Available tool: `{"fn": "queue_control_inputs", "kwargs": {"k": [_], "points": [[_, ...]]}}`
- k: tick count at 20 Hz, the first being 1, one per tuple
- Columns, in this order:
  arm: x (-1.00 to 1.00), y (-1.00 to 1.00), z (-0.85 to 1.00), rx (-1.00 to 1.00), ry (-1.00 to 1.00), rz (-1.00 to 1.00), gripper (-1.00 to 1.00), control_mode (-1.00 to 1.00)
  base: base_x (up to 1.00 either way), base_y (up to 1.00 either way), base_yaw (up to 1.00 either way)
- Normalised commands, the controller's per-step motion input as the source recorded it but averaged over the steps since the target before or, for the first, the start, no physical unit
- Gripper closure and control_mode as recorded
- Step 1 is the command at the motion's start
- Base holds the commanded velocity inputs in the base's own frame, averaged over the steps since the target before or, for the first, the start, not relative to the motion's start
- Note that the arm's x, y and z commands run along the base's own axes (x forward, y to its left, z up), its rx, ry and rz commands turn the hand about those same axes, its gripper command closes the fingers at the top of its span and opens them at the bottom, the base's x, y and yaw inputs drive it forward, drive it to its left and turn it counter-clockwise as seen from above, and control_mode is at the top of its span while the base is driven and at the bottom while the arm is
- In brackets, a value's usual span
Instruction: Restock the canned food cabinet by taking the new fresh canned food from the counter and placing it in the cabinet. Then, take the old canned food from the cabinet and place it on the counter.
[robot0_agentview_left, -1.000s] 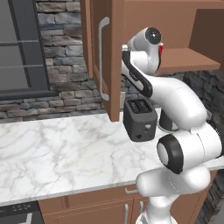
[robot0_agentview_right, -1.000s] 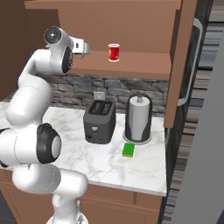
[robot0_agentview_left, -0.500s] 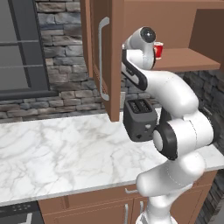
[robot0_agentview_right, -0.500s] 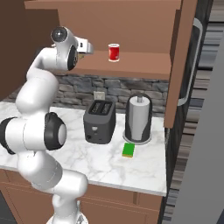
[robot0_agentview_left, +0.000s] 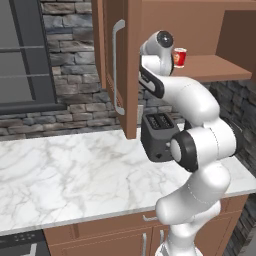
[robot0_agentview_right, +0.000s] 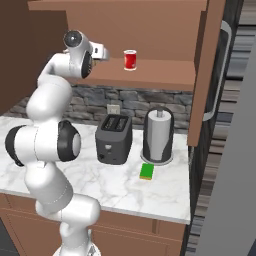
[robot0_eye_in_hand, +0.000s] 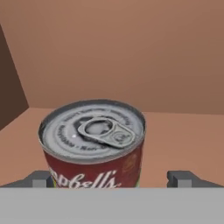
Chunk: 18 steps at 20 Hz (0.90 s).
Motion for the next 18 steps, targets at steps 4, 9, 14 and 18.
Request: {"fn": "queue_control_inputs", "kwargs": {"k": [4,9,14,18], "points": [[0.15,0.02,-0.06,0.0,0.0,0.0,1.0,-1.0,0.0,0.0,0.0],[0.04,0.0,-0.03,0.0,0.0,0.0,1.0,-1.0,0.0,0.0,0.0],[-0.1,0.0,0.0,0.0,0.0,0.0,1.0,-1.0,0.0,0.0,0.0],[-0.93,-0.2,0.01,0.03,-0.16,0.01,1.0,-1.0,0.0,0.0,0.0]]}}
